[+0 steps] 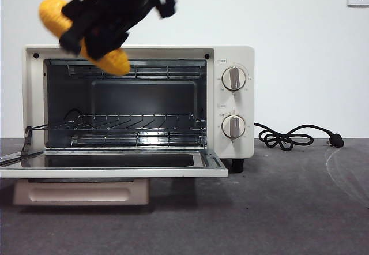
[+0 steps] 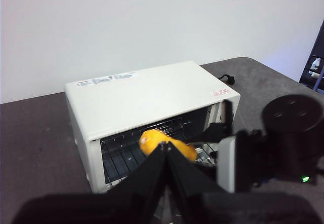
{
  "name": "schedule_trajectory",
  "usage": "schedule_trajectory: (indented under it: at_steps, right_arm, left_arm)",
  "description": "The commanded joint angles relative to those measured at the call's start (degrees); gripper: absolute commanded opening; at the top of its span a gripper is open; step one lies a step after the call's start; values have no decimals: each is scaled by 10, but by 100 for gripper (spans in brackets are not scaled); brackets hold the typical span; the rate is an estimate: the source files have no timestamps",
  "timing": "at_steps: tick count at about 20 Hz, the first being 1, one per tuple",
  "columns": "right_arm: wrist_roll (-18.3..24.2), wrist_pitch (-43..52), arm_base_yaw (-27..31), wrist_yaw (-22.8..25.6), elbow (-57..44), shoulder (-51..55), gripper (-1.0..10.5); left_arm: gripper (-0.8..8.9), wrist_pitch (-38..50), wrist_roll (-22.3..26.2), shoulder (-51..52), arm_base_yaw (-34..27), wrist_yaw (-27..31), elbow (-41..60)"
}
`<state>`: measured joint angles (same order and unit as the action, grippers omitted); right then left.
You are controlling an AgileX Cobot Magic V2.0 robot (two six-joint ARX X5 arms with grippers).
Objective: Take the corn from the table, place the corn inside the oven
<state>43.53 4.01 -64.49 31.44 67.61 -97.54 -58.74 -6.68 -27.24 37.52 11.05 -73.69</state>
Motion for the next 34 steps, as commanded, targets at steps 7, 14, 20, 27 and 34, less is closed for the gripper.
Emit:
schedule_trajectory:
  at_steps: [7,14,20,27,34]
  right_arm:
    - [127,70,4,70,32,-100,-13]
    - [213,149,21,110,43,-145,-13]
    - [225,127,53,110,52,-160,-12]
    - [222,85,76,107,52,-160,41]
    - [179,62,83,88,52,-160,242]
  left_arm:
    - [-6,-4,-3,2,0,2,3]
    - [-6,-4,-3,2,0,12,3]
    - [-6,-8,-3,2,0,12,3]
    - [-6,-15,-2,2,0,12,3]
    - [-6,-17,-2,2,0,12,3]
